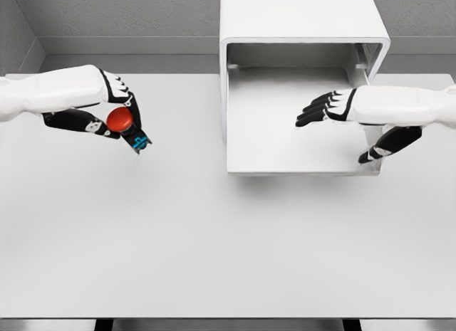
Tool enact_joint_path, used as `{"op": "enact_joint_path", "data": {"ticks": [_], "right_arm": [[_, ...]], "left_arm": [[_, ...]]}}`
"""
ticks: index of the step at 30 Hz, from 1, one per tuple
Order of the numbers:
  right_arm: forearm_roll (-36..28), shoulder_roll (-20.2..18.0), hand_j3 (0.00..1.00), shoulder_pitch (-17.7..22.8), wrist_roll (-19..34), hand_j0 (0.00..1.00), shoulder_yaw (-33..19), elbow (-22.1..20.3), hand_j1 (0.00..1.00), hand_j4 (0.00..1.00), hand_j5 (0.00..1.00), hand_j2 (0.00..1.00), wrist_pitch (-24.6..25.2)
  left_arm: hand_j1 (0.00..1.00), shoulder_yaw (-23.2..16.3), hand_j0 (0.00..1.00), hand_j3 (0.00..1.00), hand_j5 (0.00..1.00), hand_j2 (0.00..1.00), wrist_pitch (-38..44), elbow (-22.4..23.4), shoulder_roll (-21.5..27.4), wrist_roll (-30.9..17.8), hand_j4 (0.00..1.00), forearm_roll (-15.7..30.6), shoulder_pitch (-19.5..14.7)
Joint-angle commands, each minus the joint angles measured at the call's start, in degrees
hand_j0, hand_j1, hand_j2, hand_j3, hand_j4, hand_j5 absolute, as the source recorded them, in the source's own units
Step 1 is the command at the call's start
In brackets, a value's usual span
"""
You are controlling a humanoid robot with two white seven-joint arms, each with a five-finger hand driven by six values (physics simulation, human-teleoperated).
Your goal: Slide open multi-storey tabletop storage cabinets and put open load switch and slide close multi-storey tabletop storage cabinets
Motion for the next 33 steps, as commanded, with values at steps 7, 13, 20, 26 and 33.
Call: {"op": "enact_joint_path", "data": {"ticks": [7, 13, 20, 26, 33], "right_arm": [[-4.9, -2.5, 1.0, -1.1, 0.0, 1.0, -0.7, 0.1, 1.0, 1.0, 1.0, 1.0, 0.1], [-6.9, -4.1, 1.0, -1.2, 0.0, 1.0, -1.1, 0.0, 1.0, 1.0, 1.0, 1.0, 0.1], [-6.9, -5.6, 1.0, -1.1, 0.0, 1.0, -1.2, 0.0, 1.0, 1.0, 1.0, 1.0, 0.1], [-6.8, -5.7, 1.0, -1.1, 0.0, 1.0, -1.2, 0.0, 1.0, 1.0, 1.0, 1.0, 0.1], [-6.6, -6.8, 1.0, -0.9, 0.0, 1.0, -1.2, 0.4, 1.0, 1.0, 1.0, 1.0, 0.1]], "left_arm": [[0.46, -0.3, 0.46, 0.46, 0.46, 0.46, 0.5, -0.7, -6.1, 0.0, 0.46, 0.6, -3.2], [0.46, -1.1, 0.46, 0.46, 0.46, 0.46, 0.6, -0.5, -11.9, 0.0, 0.46, 0.0, -5.7], [0.46, -1.2, 0.46, 0.46, 0.46, 0.46, 1.2, 0.0, -17.8, 0.0, 0.46, -3.0, -8.5], [0.46, -3.7, 0.46, 0.46, 0.46, 0.46, 2.7, 0.0, -18.0, 0.0, 0.46, -2.4, -11.6], [0.46, -5.9, 0.46, 0.46, 0.46, 0.46, 3.2, 2.0, -23.5, 0.0, 0.46, -4.6, -11.9]]}}
